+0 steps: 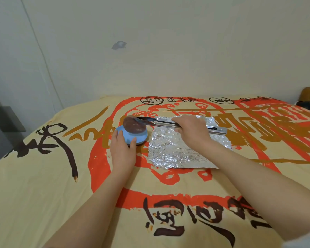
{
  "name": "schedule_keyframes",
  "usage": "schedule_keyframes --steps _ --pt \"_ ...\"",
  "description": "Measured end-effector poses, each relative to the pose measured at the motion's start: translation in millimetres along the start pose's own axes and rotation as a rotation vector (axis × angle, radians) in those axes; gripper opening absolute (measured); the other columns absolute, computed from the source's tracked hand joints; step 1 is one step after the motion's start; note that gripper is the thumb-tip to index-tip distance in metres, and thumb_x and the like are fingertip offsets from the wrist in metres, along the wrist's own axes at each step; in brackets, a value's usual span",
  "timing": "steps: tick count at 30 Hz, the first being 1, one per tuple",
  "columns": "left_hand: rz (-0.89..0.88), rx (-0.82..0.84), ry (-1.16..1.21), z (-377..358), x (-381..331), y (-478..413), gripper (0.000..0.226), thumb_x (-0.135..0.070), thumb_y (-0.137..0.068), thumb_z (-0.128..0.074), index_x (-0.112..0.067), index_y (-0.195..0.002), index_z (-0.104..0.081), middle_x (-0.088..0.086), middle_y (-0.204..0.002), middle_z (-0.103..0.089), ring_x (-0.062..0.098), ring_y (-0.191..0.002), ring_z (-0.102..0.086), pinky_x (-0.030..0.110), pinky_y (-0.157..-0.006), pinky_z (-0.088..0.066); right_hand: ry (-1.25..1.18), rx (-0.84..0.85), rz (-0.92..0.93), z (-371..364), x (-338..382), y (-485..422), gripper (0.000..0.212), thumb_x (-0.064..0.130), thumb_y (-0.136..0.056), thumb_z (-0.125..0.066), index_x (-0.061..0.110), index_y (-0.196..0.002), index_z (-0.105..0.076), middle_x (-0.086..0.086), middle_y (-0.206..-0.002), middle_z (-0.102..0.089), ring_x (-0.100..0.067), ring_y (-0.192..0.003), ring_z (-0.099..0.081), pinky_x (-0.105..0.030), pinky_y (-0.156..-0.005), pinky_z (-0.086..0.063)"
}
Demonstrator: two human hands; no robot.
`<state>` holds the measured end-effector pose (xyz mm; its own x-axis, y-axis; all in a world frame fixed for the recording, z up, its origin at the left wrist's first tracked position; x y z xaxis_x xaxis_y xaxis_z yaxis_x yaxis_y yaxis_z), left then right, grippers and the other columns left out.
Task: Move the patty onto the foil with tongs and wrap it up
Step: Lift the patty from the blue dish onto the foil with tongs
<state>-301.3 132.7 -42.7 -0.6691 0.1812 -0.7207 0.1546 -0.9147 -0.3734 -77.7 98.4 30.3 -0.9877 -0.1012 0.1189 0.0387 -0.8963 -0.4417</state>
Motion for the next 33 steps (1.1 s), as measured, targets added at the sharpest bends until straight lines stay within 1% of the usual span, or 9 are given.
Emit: schedule_keyframes --steps 4,8,11,16,19,23,26,29,33 --pt "-0.043 0.028 0.087 -8.0 -29.9 -0.8 0.059 -0.032 -0.097 -0.049 -0.004 -0.145 -0.03 0.011 -0.156 -0.025 0.026 -0.143 -0.022 0.043 -0.116 -0.022 -0.037 -0.049 -0.051 20.0 -18.2 8.2 0.013 0.022 -0.095 -0.058 0.023 -0.107 -0.063 0.0 -0.097 -0.066 -0.028 -0.095 -0.059 -0.041 -0.076 -0.038" --pt "-0.035 0.095 0.225 -22.4 -58.1 7.2 0.059 -0.035 -0.097 -0.048 -0.006 -0.145 -0.031 0.011 -0.153 -0.03 0.025 -0.14 -0.027 0.039 -0.113 -0.023 -0.09 -0.053 -0.134 36.0 -42.0 25.1 0.026 0.023 -0.095 -0.059 0.027 -0.12 -0.062 0.0 -0.106 -0.068 -0.027 -0.1 -0.058 -0.042 -0.083 -0.042" --pt "-0.028 0.16 0.252 -35.1 -72.4 16.0 0.058 -0.034 -0.097 -0.049 -0.004 -0.143 -0.033 0.014 -0.15 -0.034 0.026 -0.138 -0.03 0.036 -0.111 -0.024 -0.093 -0.047 -0.209 43.3 -63.6 40.6 0.034 0.024 -0.095 -0.06 0.026 -0.129 -0.058 -0.003 -0.112 -0.068 -0.029 -0.104 -0.058 -0.044 -0.087 -0.042" --pt "-0.038 0.2 0.257 -48.7 -87.4 24.5 0.054 -0.032 -0.097 -0.049 -0.004 -0.141 -0.037 0.016 -0.146 -0.039 0.028 -0.136 -0.034 0.037 -0.108 -0.027 -0.043 -0.033 -0.276 49.1 -98.5 60.4 0.029 0.022 -0.094 -0.058 0.028 -0.122 -0.061 -0.003 -0.11 -0.067 -0.03 -0.104 -0.057 -0.043 -0.085 -0.043" --pt "-0.025 0.222 0.265 -55.6 -91.7 29.4 0.055 -0.034 -0.096 -0.049 -0.006 -0.142 -0.037 0.014 -0.147 -0.039 0.028 -0.135 -0.035 0.038 -0.107 -0.028 0.01 -0.045 -0.315 50.2 -114.7 70.2 0.025 0.024 -0.094 -0.059 0.028 -0.118 -0.062 -0.002 -0.106 -0.067 -0.029 -0.099 -0.058 -0.04 -0.079 -0.042" --pt "-0.018 0.238 0.254 -61.8 -94.3 34.4 0.055 -0.035 -0.096 -0.049 -0.01 -0.143 -0.036 0.011 -0.15 -0.036 0.026 -0.138 -0.033 0.042 -0.11 -0.027 0.074 -0.042 -0.329 50.3 -126.5 78.8 0.015 0.024 -0.093 -0.061 0.03 -0.106 -0.064 0.0 -0.089 -0.064 -0.027 -0.085 -0.058 -0.039 -0.072 -0.04" --pt "-0.006 0.244 0.264 -64.5 -96.2 37.5 0.054 -0.034 -0.096 -0.049 -0.01 -0.143 -0.036 0.01 -0.15 -0.036 0.026 -0.138 -0.033 0.042 -0.11 -0.027 0.116 -0.015 -0.293 46.1 -127.5 85.5 0.011 0.021 -0.092 -0.06 0.03 -0.099 -0.063 0.001 -0.087 -0.064 -0.027 -0.087 -0.059 -0.038 -0.071 -0.036" --pt "0.012 0.25 0.262 -65.2 -96.7 38.5 0.054 -0.033 -0.097 -0.048 -0.01 -0.144 -0.036 0.011 -0.151 -0.036 0.026 -0.138 -0.033 0.042 -0.11 -0.027 0.129 -0.008 -0.238 41.9 -121.8 88.8 0.023 0.023 -0.092 -0.06 0.031 -0.113 -0.062 0.0 -0.097 -0.066 -0.028 -0.093 -0.06 -0.039 -0.074 -0.037" --pt "0.019 0.253 0.247 -63.5 -94.9 39.1 0.053 -0.033 -0.098 -0.046 -0.01 -0.144 -0.035 0.01 -0.151 -0.036 0.026 -0.139 -0.032 0.041 -0.111 -0.027 0.178 0.028 -0.165 38.0 -114.8 89.7 0.02 0.026 -0.094 -0.058 0.028 -0.114 -0.061 0.001 -0.099 -0.065 -0.027 -0.095 -0.058 -0.038 -0.072 -0.032"
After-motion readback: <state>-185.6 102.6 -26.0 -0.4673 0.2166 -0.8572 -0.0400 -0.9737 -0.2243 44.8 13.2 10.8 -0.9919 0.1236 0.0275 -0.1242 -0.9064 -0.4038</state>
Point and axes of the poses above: each hand's wrist, its own y-axis away from the middle knuckle, its own z-axis out of the back of the hand, x = y × z, the point moved 3 cm from there along -y, towards the middle knuckle
